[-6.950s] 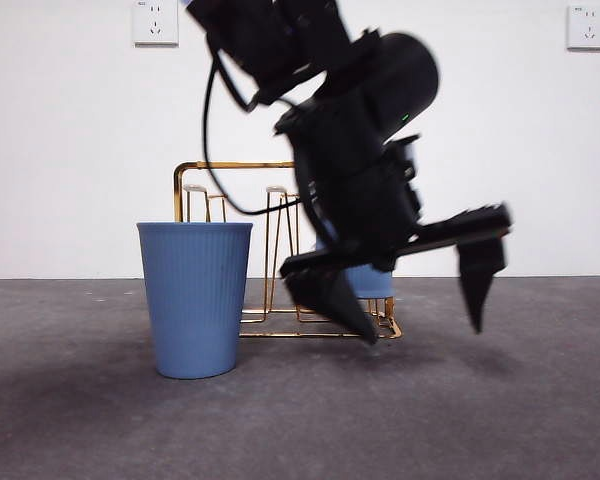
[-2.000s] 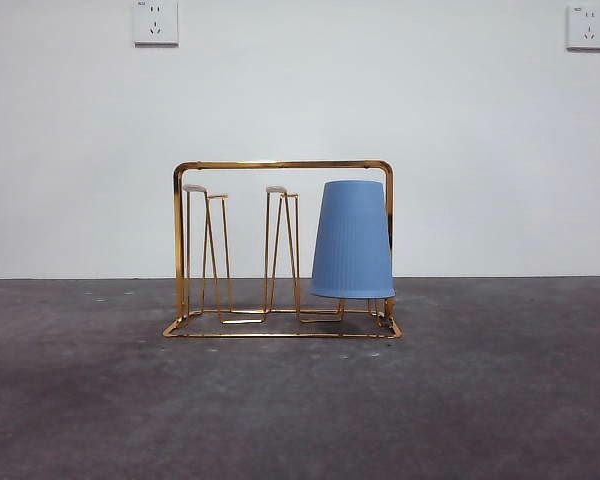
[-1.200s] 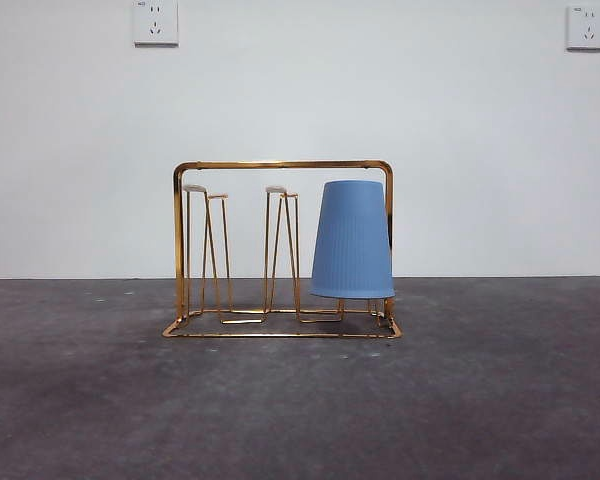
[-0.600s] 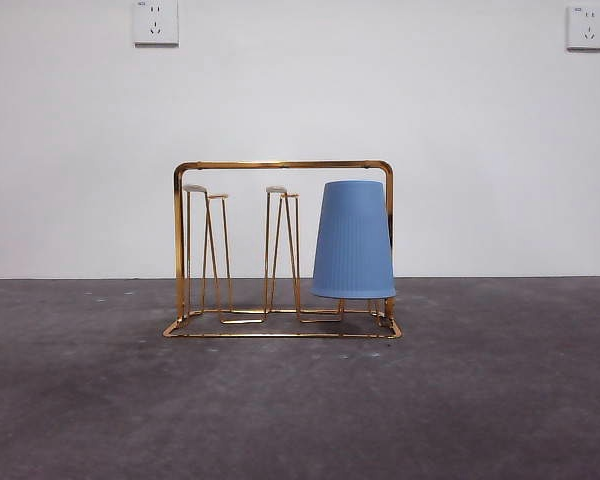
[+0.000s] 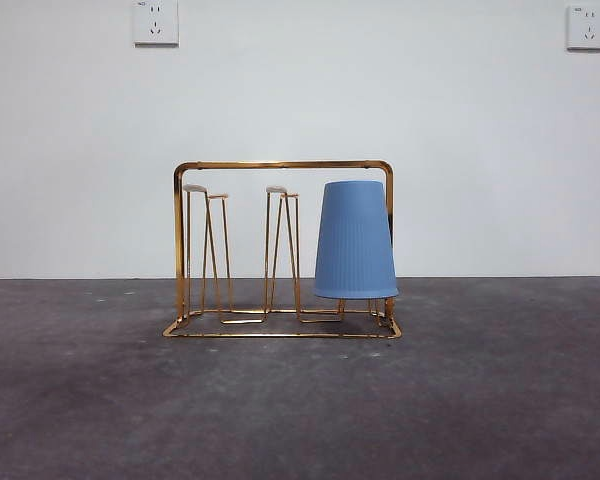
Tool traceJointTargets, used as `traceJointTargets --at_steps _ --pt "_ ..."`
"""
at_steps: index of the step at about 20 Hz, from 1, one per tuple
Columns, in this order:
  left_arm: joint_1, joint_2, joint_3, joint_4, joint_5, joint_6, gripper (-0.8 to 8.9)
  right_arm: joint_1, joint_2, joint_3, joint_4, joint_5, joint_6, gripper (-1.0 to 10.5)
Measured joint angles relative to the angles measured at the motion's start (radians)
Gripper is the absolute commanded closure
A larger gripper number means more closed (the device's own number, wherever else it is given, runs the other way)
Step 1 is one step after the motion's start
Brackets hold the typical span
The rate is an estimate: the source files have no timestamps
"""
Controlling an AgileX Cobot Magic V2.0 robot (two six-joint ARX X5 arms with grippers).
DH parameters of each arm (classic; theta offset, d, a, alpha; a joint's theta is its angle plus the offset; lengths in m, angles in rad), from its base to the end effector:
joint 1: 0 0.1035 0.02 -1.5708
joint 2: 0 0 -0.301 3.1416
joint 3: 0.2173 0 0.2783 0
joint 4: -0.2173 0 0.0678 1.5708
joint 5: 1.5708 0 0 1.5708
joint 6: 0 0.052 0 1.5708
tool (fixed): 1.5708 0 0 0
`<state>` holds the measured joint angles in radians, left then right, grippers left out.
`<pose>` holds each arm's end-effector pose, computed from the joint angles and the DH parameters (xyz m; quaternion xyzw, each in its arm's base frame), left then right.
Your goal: Pick up cup 1,put cup 1 in the cup rack,pick up cup 2,put cup 2 in the cup rack
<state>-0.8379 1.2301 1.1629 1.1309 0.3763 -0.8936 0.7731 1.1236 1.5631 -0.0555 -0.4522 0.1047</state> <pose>0.1537 -0.1993 0.5304 -0.4105 -0.2328 -0.6567 0.5882 0.1391 0.1674 0.5877 0.0725 -0.1586 0.5736 0.8004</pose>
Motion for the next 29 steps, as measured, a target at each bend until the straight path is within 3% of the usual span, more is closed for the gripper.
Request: traceJointTargets --at_steps 6,11,18,21,24,26,29 --pt "0.015 -0.002 0.0 -0.001 0.018 0.0 8.21 0.0 -0.001 0.0 -0.054 0.01 0.002 7.2" --pt "0.087 -0.037 0.0 -0.055 0.053 -0.017 8.21 -0.001 -0.018 0.0 -0.162 0.028 0.002 7.2" --pt "0.209 -0.159 0.0 -0.301 0.113 -0.004 8.21 -0.001 -0.116 0.0 -0.286 0.07 -0.028 7.2" --pt "0.261 -0.224 0.0 -0.485 0.124 0.051 8.21 -0.001 -0.167 0.0 -0.375 0.123 -0.053 6.9" --pt "0.305 -0.293 0.0 -0.721 0.101 0.156 8.21 -0.001 -0.206 0.0 -0.5 0.212 -0.091 5.4" --pt "0.326 -0.33 0.0 -0.887 0.056 0.241 8.22 -0.001 -0.225 0.0 -0.589 0.281 -0.109 4.7" --pt "0.342 -0.354 0.0 -1.146 -0.064 0.389 8.22 -0.001 -0.237 0.0 -0.733 0.39 -0.127 4.7"
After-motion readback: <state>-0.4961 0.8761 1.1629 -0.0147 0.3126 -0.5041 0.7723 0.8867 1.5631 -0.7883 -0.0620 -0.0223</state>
